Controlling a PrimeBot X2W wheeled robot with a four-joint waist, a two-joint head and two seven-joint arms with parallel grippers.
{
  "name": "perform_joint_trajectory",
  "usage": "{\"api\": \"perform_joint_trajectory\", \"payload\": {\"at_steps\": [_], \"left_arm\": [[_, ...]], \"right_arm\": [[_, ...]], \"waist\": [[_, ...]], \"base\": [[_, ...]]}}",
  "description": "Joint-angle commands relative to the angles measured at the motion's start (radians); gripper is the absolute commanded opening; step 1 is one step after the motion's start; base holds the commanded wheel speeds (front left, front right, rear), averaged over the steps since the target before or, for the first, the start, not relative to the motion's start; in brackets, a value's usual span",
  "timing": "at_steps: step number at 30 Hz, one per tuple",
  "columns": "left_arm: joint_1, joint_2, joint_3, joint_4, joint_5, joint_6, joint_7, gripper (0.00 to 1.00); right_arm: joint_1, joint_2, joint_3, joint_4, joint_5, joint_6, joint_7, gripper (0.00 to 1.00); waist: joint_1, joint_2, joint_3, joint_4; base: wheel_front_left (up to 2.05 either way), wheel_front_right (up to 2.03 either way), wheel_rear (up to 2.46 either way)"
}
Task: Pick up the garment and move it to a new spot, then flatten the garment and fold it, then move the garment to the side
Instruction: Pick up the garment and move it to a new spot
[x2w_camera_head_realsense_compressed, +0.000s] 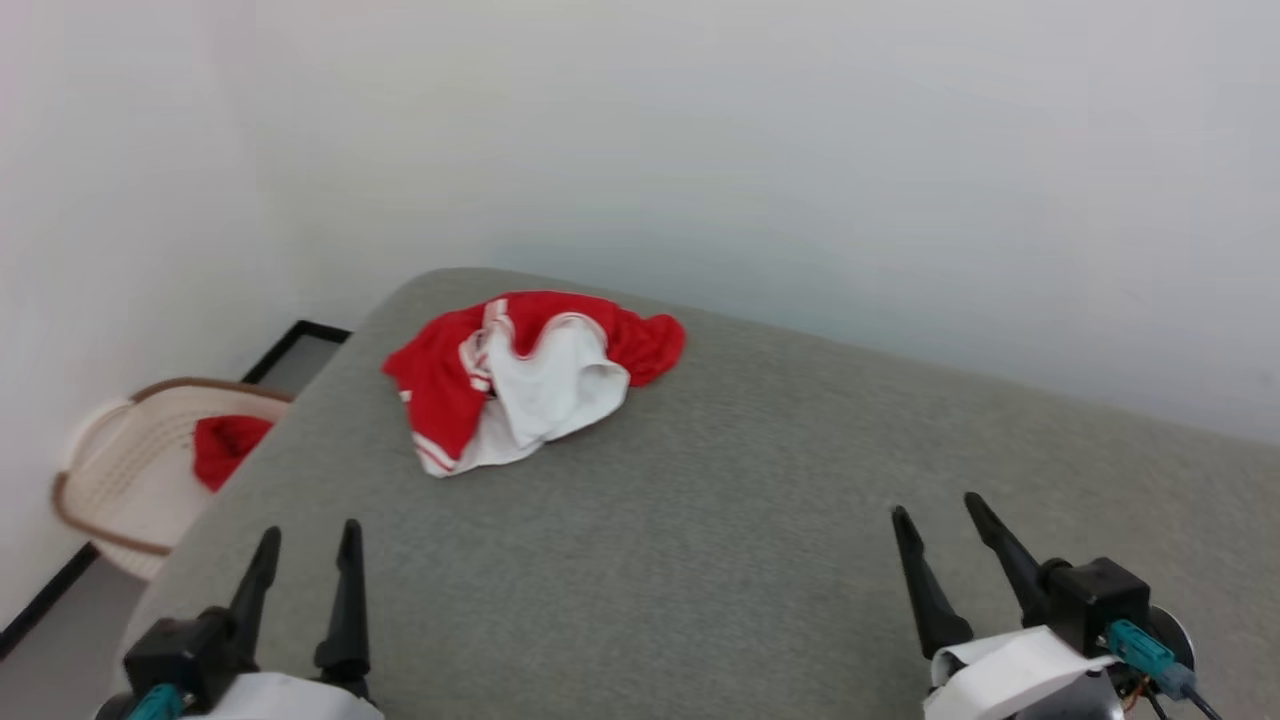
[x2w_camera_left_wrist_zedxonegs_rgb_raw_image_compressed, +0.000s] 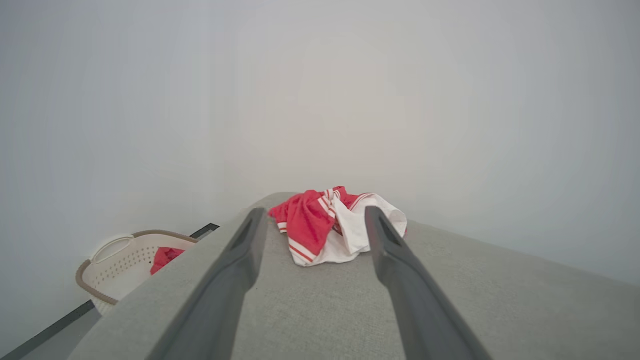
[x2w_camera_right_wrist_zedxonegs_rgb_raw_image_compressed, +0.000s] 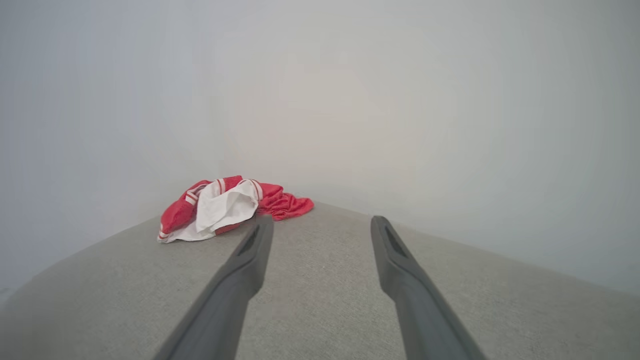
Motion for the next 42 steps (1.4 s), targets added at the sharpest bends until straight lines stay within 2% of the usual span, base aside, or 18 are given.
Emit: {"api": "perform_joint_trajectory", "payload": {"at_steps": [1,11,20,22,25,29,34,42], "left_arm": [[0.01,0.006,0.007,-0.008,-0.005,0.009,0.0,1.0],[-0.033,0.013,0.015,-0.039,-0.03,0.018,0.036,1.0],[-0.228,0.07,0.012,-0.046,-0.102,-0.028,0.21,1.0],[-0.302,0.074,0.025,-0.037,-0.155,-0.042,0.263,1.0],[-0.424,0.113,0.036,-0.015,-0.201,-0.063,0.335,1.0],[-0.581,0.145,0.052,0.047,-0.279,-0.073,0.44,1.0],[-0.744,0.186,0.045,0.155,-0.349,-0.09,0.566,1.0],[-0.941,0.217,0.009,0.363,-0.414,-0.096,0.743,1.0]], "right_arm": [[-0.015,0.003,0.009,0.003,0.007,0.0,-0.003,1.0],[-0.029,0.003,0.006,0.023,-0.003,0.0,-0.004,1.0],[-0.022,-0.002,-0.018,-0.018,-0.031,0.0,0.027,1.0],[-0.042,-0.013,-0.02,-0.042,-0.041,0.0,0.043,1.0],[-0.067,-0.034,-0.026,-0.083,-0.053,0.0,0.069,1.0],[-0.105,-0.062,-0.037,-0.14,-0.068,0.0,0.099,1.0],[-0.15,-0.09,-0.047,-0.217,-0.089,0.0,0.129,1.0],[-0.209,-0.12,-0.054,-0.324,-0.107,0.0,0.168,1.0]], "waist": [[0.0,0.0,-0.016,0.057],[0.0,0.0,0.004,0.077],[0.0,0.0,0.067,0.062],[0.0,0.0,0.115,0.048],[0.0,0.0,0.197,0.022],[0.0,0.0,0.306,-0.015],[0.0,0.0,0.442,-0.061],[0.0,0.0,0.618,-0.113]], "base": [[0.0,0.0,0.0],[0.0,0.0,0.0],[0.0,0.0,0.0],[0.0,0.0,0.0],[0.0,0.0,0.0],[0.0,0.0,0.0],[0.0,0.0,0.0],[0.0,0.0,0.0]]}}
